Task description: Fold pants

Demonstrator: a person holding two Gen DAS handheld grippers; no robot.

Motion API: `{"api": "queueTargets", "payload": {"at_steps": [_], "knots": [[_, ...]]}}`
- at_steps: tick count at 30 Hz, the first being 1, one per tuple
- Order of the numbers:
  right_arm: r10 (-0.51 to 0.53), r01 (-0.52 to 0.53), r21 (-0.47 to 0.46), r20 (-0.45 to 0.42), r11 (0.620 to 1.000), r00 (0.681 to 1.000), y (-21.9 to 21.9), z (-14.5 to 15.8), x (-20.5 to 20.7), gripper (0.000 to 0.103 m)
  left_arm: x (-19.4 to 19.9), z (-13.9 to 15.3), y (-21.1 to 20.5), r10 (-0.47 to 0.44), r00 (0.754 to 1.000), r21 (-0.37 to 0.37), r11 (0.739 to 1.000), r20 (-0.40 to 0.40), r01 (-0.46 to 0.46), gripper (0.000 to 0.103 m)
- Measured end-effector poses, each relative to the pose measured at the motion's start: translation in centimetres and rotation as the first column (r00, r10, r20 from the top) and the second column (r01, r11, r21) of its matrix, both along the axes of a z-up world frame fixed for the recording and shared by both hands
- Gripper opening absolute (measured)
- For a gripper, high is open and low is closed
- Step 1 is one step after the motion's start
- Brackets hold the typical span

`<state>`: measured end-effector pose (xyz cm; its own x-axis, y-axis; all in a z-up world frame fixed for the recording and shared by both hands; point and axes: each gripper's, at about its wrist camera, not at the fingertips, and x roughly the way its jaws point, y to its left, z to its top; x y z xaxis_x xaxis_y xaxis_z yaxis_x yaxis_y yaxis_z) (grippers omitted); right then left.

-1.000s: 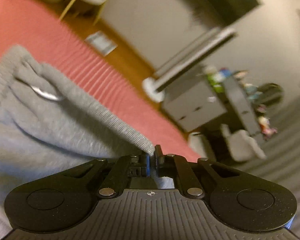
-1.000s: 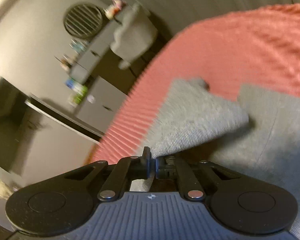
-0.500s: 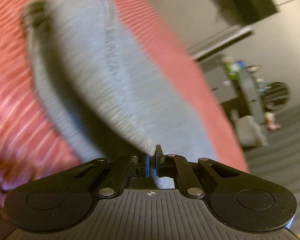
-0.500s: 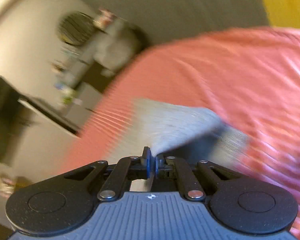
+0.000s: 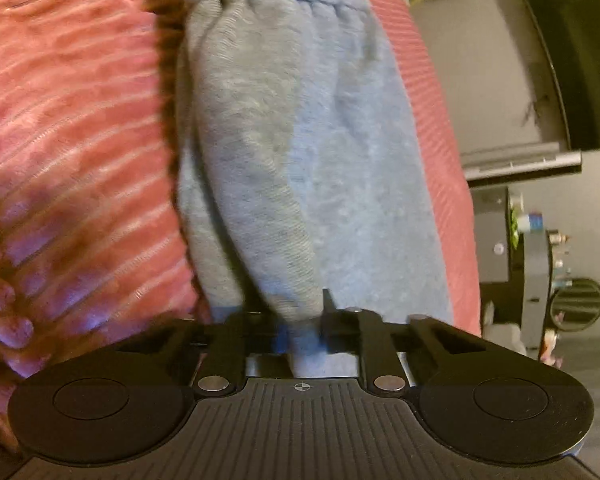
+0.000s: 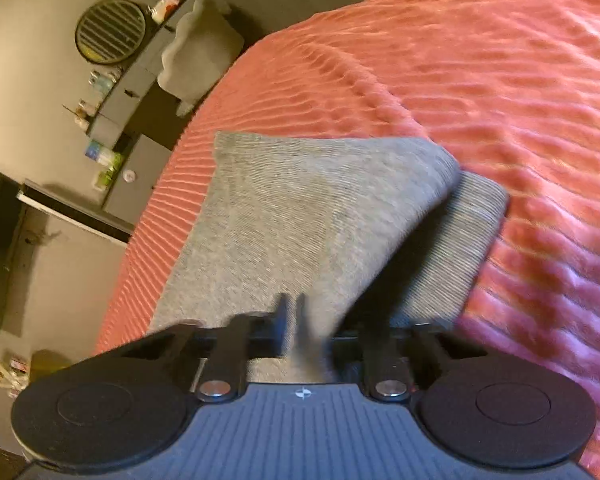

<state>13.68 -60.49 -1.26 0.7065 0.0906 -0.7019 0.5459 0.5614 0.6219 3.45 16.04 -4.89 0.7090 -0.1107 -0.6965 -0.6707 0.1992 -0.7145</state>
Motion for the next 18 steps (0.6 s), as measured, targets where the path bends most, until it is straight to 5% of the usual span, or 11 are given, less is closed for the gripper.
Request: {"api": "queueTargets", "payload": {"at_steps": [2, 5, 8, 9, 12, 14, 16, 18], "knots": [[0.019, -0.019, -0.067, -0.001, 0.998, 1.000, 0.4, 1.6, 0.1, 0.005, -0.7, 0.9, -0.2, -0.004, 0.999, 0.054, 0.999, 0.032, 0.002, 0.012], [0.037, -0.020, -0.081, 0.211, 0.997, 0.977, 0.5, 5.0, -1.3, 0.005, -1.2, 3.3, -1.2, -0.045, 0.998, 0.193, 0.981, 0.053, 0.034, 0.011], [0.052, 0.012, -0.232, 0.268, 0.973, 0.962, 0.7, 6.2, -3.3, 0.005, -1.0, 4.3, -1.8, -0.050, 0.999, 0.262, 0.964, -0.022, 0.054, 0.013], [0.062, 0.010, -0.298, 0.231, 0.955, 0.971, 0.8, 5.6, -3.3, 0.006, -1.1, 4.1, -1.8, -0.045, 0.996, 0.270, 0.961, -0.082, 0.065, 0.015], [0.021, -0.050, -0.390, -0.079, 0.920, 0.997, 0.2, 1.8, -2.0, 0.019, -1.1, 5.0, -2.9, -0.009, 0.981, 0.345, 0.936, -0.196, 0.077, 0.025], [-0.059, 0.030, -0.351, -0.072, 0.936, 0.996, -0.7, 1.0, -3.3, 0.019, -1.4, 7.1, -4.2, 0.050, 0.977, 0.467, 0.882, -0.207, 0.054, 0.040], [-0.128, 0.112, -0.354, -0.022, 0.928, 0.992, -0.7, 1.7, -4.7, 0.024, -1.9, 9.2, -5.8, 0.126, 0.971, 0.611, 0.792, -0.202, 0.024, 0.059], [-0.166, 0.149, -0.424, -0.004, 0.893, 0.986, 0.2, 3.0, -4.7, 0.026, -1.6, 10.9, -7.5, 0.130, 0.982, 0.714, 0.700, -0.140, 0.009, 0.062]]}}
